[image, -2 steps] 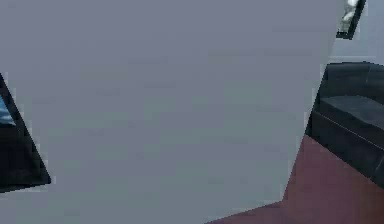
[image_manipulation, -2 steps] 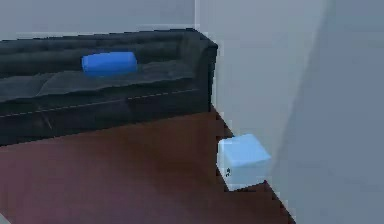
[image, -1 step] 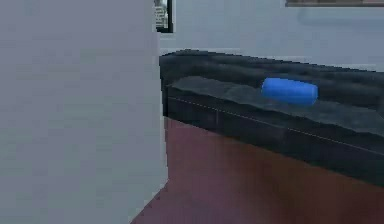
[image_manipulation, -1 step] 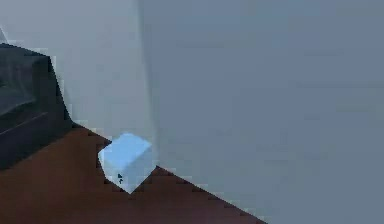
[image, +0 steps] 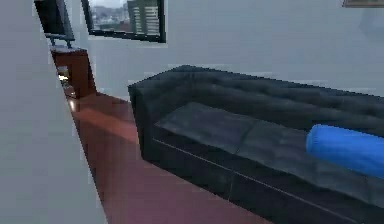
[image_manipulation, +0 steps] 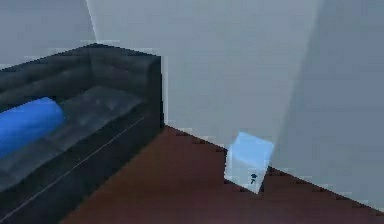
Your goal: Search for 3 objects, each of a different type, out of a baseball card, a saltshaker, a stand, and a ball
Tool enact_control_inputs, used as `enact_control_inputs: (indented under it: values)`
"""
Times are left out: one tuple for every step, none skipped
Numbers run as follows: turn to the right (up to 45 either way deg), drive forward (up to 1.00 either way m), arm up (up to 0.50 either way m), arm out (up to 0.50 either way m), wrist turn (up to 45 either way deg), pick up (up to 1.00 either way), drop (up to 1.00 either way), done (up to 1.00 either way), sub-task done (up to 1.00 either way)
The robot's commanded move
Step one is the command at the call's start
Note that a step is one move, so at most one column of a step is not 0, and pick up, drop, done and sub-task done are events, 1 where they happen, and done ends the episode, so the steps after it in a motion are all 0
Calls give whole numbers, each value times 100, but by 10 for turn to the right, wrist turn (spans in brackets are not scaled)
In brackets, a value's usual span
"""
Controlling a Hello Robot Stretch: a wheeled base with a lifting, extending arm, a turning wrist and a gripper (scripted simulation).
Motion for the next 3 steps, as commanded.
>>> enact_control_inputs:
  values:
    - [0, 30, 0, 0, 0, 0, 0, 0, 0]
    - [0, 40, 0, 0, 0, 0, 0, 0, 0]
    - [-420, 0, 0, 0, 0, 0, 0, 0, 0]
